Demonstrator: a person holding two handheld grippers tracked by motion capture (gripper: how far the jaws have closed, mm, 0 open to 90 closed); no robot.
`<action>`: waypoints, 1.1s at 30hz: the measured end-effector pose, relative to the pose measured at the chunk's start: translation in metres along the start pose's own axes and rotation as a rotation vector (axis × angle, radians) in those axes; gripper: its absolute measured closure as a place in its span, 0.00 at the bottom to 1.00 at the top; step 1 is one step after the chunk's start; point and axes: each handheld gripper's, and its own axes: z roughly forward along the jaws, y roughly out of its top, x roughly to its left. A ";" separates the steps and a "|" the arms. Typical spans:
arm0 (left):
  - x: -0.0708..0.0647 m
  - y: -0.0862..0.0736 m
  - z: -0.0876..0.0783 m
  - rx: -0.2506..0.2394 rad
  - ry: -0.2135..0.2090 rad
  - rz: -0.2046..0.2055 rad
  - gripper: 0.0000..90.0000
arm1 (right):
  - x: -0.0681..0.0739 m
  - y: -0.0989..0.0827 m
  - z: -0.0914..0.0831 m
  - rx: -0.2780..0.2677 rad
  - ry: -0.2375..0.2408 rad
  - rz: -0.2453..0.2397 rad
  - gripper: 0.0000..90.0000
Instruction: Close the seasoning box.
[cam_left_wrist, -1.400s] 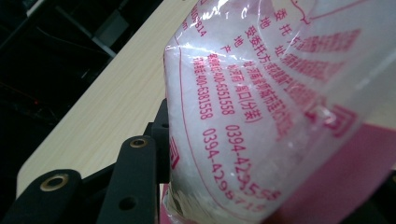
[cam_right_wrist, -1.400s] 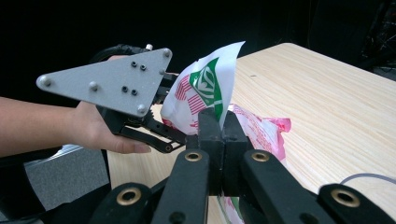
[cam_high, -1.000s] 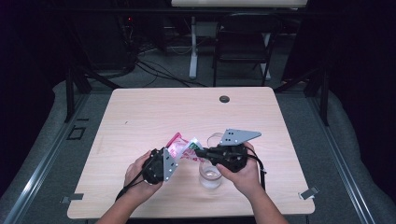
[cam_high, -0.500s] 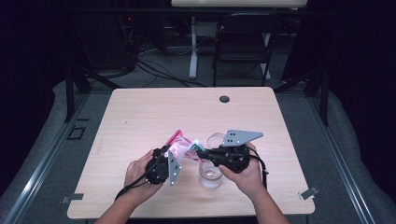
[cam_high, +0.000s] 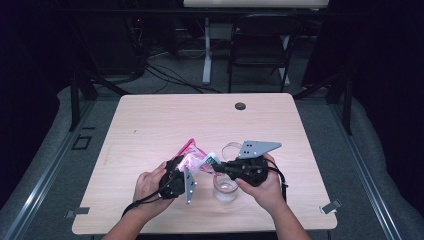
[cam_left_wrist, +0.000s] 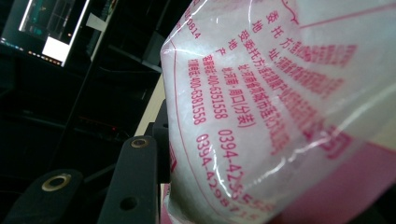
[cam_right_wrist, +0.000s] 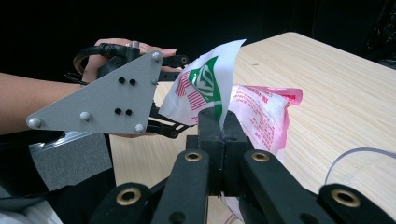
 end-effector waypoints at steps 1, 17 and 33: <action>0.000 0.000 0.000 0.000 0.006 0.006 0.69 | 0.000 0.000 0.000 0.000 0.000 -0.001 1.00; 0.002 0.010 -0.004 0.008 0.058 0.103 0.69 | -0.003 -0.002 -0.009 -0.014 0.007 0.004 1.00; 0.004 0.016 -0.009 0.007 0.111 0.195 0.69 | -0.004 -0.002 -0.014 -0.019 0.009 -0.001 1.00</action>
